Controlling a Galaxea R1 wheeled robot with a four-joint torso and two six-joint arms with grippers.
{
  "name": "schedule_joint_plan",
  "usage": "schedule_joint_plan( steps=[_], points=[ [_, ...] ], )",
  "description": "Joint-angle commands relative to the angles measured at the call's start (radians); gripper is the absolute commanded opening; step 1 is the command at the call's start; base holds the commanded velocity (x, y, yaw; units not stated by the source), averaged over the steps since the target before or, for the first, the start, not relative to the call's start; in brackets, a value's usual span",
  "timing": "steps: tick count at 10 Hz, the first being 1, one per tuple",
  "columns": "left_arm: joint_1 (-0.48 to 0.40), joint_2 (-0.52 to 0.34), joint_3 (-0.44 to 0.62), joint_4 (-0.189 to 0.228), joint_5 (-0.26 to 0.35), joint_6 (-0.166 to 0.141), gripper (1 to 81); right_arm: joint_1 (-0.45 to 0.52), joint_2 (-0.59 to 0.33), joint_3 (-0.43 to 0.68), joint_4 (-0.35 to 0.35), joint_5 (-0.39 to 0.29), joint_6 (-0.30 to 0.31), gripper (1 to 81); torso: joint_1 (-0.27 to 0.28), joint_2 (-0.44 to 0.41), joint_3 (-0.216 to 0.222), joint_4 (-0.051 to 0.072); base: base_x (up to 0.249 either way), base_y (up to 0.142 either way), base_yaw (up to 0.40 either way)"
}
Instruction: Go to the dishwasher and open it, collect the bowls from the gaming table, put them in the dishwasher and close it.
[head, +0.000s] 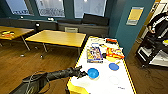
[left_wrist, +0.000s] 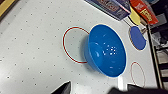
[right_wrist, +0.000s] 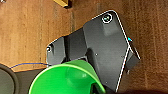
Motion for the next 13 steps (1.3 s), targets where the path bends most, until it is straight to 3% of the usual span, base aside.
schedule_joint_plan(
  steps=[1,2,3,4,5,7,11,13],
  points=[
    [-0.162,0.015,0.007,0.022,0.025,0.002,81.1,0.021,-0.041,0.006,-0.022,-0.027,-0.003,1.0,0.000,0.000,0.021,0.000,0.000,0.000,0.000],
    [-0.164,0.013,0.007,0.022,0.025,0.002,81.1,0.021,-0.040,0.005,-0.031,-0.029,-0.003,1.0,0.000,0.000,0.002,-0.029,0.000,0.000,0.000],
    [-0.164,0.012,0.007,0.024,0.025,0.002,81.1,0.022,-0.040,0.005,-0.035,-0.029,-0.001,1.0,0.000,0.000,0.005,-0.041,0.000,0.000,0.000],
    [-0.162,0.010,0.007,0.022,0.025,0.002,81.1,0.022,-0.040,0.006,-0.035,-0.029,-0.003,1.0,0.000,0.000,0.005,-0.078,0.000,0.000,0.000],
    [-0.164,0.012,0.007,0.024,0.025,0.002,81.1,0.022,-0.040,0.006,-0.035,-0.029,-0.003,1.0,0.000,0.000,0.005,-0.040,0.000,0.000,0.000],
    [-0.162,0.020,-0.012,0.019,0.028,-0.010,81.1,0.022,-0.040,0.005,-0.035,-0.029,-0.001,1.0,0.000,0.000,0.005,-0.079,0.000,0.000,0.000],
    [-0.128,0.078,-0.157,0.022,0.028,-0.011,81.1,0.030,-0.038,0.003,-0.035,-0.030,0.002,1.0,0.000,0.000,0.005,-0.083,0.000,0.000,0.000],
    [-0.125,0.087,-0.164,0.022,0.028,-0.010,81.1,0.033,-0.032,0.000,-0.035,-0.032,0.002,1.0,0.000,0.000,0.005,-0.083,0.000,0.000,0.000]
  ],
)
